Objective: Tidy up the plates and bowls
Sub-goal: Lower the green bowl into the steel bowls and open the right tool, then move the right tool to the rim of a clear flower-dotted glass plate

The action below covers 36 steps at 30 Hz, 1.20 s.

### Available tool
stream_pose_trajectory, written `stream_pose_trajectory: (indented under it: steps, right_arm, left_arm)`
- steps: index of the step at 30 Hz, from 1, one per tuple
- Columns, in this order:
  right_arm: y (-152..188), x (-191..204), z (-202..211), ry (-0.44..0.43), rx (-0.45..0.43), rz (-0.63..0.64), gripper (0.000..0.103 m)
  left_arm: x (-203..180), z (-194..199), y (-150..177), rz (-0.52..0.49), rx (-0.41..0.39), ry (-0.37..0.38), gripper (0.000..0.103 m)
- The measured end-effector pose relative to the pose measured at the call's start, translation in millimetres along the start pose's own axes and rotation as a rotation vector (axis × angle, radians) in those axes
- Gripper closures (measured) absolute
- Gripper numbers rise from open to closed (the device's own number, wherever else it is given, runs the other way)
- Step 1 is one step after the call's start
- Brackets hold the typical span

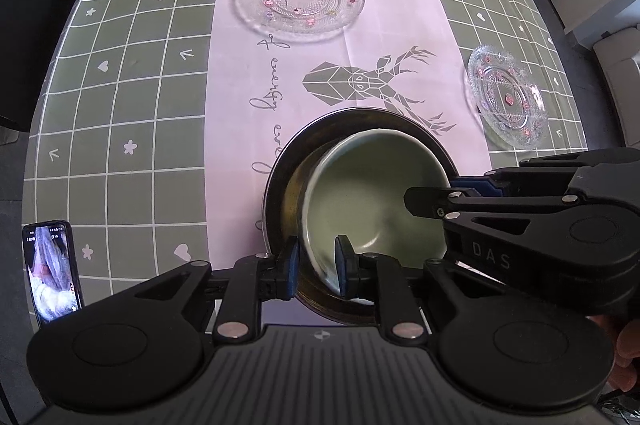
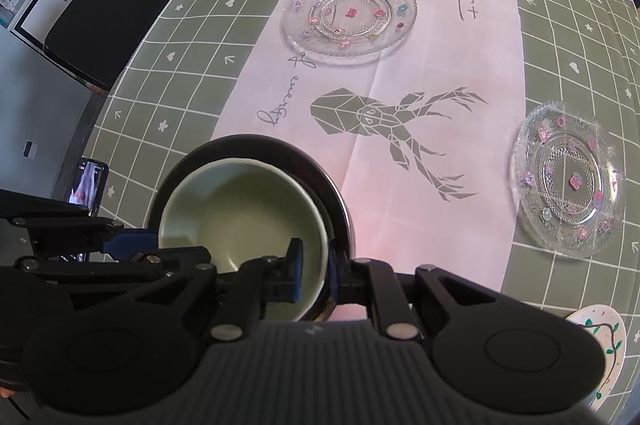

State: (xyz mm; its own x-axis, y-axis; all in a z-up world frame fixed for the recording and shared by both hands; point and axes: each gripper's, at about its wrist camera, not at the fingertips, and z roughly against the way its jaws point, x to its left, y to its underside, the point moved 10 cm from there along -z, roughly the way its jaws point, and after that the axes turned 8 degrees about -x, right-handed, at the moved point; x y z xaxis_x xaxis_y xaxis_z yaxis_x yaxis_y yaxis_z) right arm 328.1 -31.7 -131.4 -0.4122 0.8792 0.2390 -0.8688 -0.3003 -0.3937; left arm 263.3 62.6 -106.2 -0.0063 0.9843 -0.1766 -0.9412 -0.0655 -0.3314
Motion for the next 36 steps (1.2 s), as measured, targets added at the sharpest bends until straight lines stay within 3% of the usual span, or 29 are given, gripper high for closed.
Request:
stream_pose_trajectory:
  steps: [4,11,19,24,36]
  right_arm:
    - [-2,2,2,-0.003,-0.015,0.006,0.081]
    - [-15,5,22,-0.005,-0.08,0.01,0.074]
    - [-22,-3,41,-0.011,-0.159,0.0,0.054]
    - [-26,-15,55,-0.02,-0.214,-0.035,0.05]
    - [-24,-66,66,0.022,-0.248,-0.117,0.048]
  left_arm:
    - [0,8,-5,0.001,-0.036,0.005,0.074]
    - [-1,25,-15,0.002,-0.095,0.029,0.072]
    - [-8,46,-24,-0.039,-0.198,0.079,0.06]
    - [-13,60,-31,-0.054,-0.264,0.105,0.06]
    - [-50,59,-53,-0.131,-0.308,0.149,0.06]
